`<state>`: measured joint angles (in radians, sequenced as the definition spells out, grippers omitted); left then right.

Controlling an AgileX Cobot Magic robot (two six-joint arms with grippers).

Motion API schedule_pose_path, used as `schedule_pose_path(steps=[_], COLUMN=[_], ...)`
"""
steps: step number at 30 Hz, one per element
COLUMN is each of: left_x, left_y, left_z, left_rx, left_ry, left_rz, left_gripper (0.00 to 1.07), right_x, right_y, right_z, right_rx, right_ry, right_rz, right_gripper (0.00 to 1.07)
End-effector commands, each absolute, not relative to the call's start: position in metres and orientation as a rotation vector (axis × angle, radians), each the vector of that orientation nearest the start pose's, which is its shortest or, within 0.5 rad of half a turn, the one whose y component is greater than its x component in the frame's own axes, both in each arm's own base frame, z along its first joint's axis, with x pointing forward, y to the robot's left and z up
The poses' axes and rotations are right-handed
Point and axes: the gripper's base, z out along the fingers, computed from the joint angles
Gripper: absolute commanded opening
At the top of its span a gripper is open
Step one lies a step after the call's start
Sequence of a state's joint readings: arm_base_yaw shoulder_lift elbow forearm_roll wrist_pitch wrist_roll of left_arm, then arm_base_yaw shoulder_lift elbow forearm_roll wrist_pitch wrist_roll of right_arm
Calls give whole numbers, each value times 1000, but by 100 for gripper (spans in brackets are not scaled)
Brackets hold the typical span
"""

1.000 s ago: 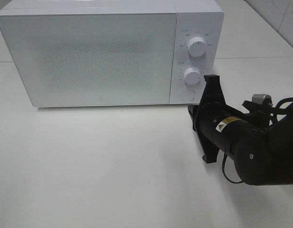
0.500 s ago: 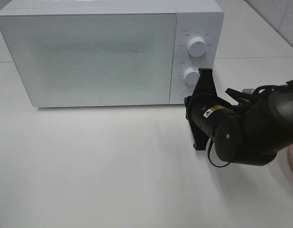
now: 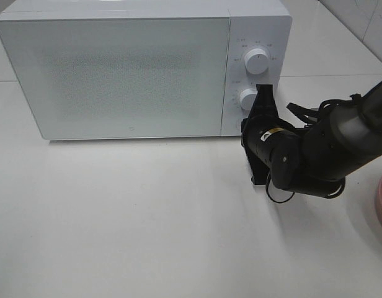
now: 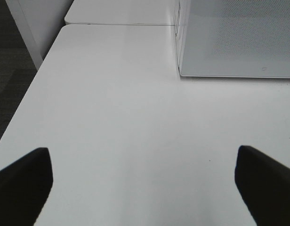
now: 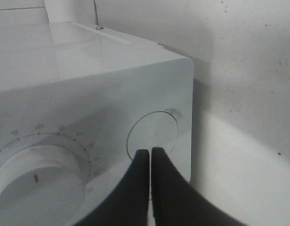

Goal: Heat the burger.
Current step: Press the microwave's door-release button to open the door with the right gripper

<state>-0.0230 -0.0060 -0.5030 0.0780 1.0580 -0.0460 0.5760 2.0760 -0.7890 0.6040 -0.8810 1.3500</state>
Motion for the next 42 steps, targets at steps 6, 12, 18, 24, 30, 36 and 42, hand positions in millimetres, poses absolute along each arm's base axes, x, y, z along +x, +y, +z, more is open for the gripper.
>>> schedule_pose_path(steps=[6,12,18,24,30,36,42], left_x=[-8,-8,-8,-8,-8,-8,-8], left_y=[6,6,6,6,6,6,6], left_z=[279,279,279,279,279,279,279], left_rx=[-33,-33,-33,-33,-33,-33,-32], left_ry=[1997,1997,1997,1997,1997,1998,1999], left_rz=[39,39,39,39,39,39,39], left_gripper=[98,98,98,98,98,98,98], right_x=[337,344,349,355,356,363,370], right_y=[160,159,161,160,158,161,162], right_z=[87,85,87,103,111,120,131], right_rx=[1421,1426,1403,1287,1222,1200,1164], right_ry=[1548,1527,1490,1359,1272,1224,1153], right_rz=[1051,1049,1071,1120,1146,1180,1197], right_gripper=[0,0,0,0,0,0,0])
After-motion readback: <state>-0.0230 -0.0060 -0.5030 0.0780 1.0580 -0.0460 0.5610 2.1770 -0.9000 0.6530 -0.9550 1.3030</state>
